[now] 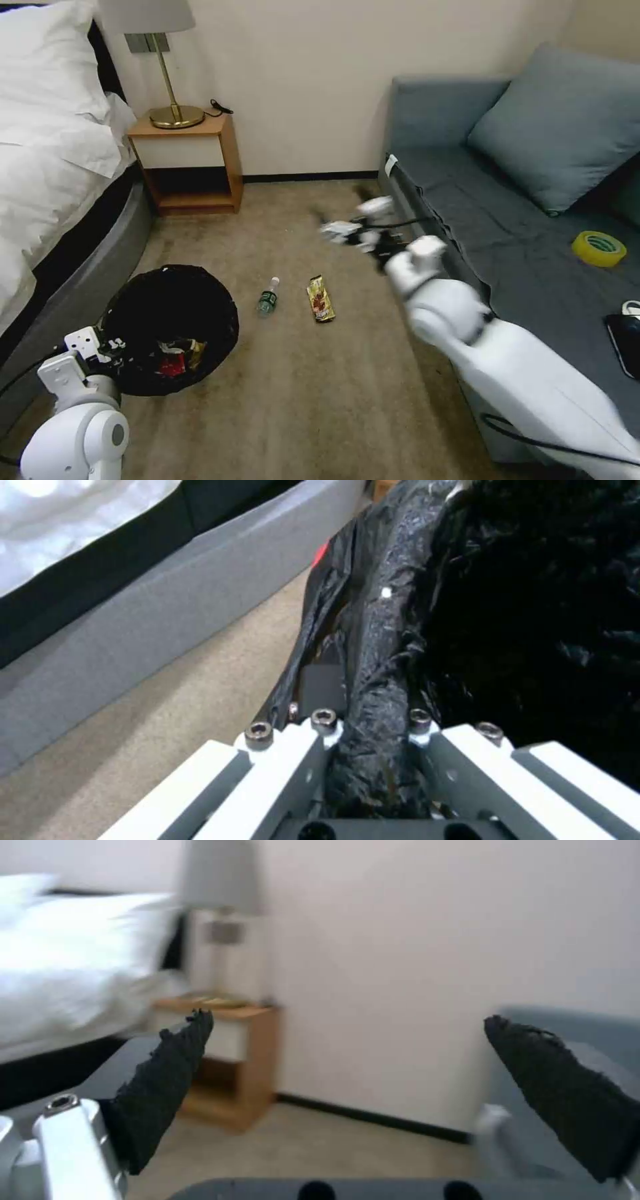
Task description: Pick up the trash bin, then pick up the garbage on the floor and place it into the trash bin.
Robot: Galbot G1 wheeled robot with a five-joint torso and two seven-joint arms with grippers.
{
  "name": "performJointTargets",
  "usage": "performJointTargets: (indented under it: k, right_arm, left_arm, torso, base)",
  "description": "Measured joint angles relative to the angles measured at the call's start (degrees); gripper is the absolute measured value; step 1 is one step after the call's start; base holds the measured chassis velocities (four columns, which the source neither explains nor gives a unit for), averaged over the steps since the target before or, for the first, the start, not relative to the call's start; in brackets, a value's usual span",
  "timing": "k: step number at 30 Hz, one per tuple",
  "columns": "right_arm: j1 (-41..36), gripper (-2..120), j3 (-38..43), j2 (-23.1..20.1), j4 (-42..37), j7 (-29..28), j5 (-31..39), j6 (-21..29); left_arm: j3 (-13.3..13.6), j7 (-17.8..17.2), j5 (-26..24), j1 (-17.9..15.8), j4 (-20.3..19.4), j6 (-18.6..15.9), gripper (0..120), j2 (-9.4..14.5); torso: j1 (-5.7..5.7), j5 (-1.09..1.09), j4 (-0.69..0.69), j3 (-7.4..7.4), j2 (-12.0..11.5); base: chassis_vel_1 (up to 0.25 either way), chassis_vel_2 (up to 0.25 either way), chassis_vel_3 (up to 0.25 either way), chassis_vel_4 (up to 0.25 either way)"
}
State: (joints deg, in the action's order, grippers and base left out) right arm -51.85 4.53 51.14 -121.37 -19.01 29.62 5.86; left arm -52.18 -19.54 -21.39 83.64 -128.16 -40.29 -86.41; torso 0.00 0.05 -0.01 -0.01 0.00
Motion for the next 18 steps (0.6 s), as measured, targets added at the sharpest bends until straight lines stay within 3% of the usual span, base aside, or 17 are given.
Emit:
performJointTargets:
  k: [3,6,8,11,18]
  right_arm:
    - [-9.25,100,7.62,1.57,-5.92,-3.65,-3.33,0.98]
    - [-14.61,100,9.95,3.49,-8.98,-5.13,-5.00,1.45]
    - [-16.41,100,10.20,4.11,-9.63,-5.43,-5.57,1.52]
    - [-24.39,100,9.74,8.40,-11.42,-5.58,-9.01,1.15]
    - [-29.73,100,7.54,13.99,-10.76,-2.61,-14.75,-1.82]
  left_arm:
    - [-0.29,0.06,-0.32,-0.04,-0.01,0.00,2,0.13]
    - [-0.59,0.07,-0.46,-0.02,0.02,0.01,2,0.24]
    - [-0.68,0.09,-0.60,-0.02,0.02,0.02,2,0.27]
    - [-1.15,0.12,-1.24,0.07,-0.01,0.05,2,0.47]
    - [-2.07,0.14,-2.34,0.25,-0.35,0.08,2,0.75]
  torso:
    - [0.00,-0.02,-0.01,0.00,0.00]
    - [0.00,-0.06,0.01,0.00,0.00]
    - [0.00,-0.06,0.02,0.00,0.00]
    - [0.00,-0.05,0.00,0.00,0.00]
    - [0.00,-0.05,0.01,0.00,0.01]
  base:
    - [0.000,0.000,0.000,0.000]
    - [0.000,0.000,0.000,0.000]
    - [0.000,0.000,0.000,0.000]
    - [0.000,0.000,0.000,0.000]
    - [0.000,0.000,0.000,0.000]
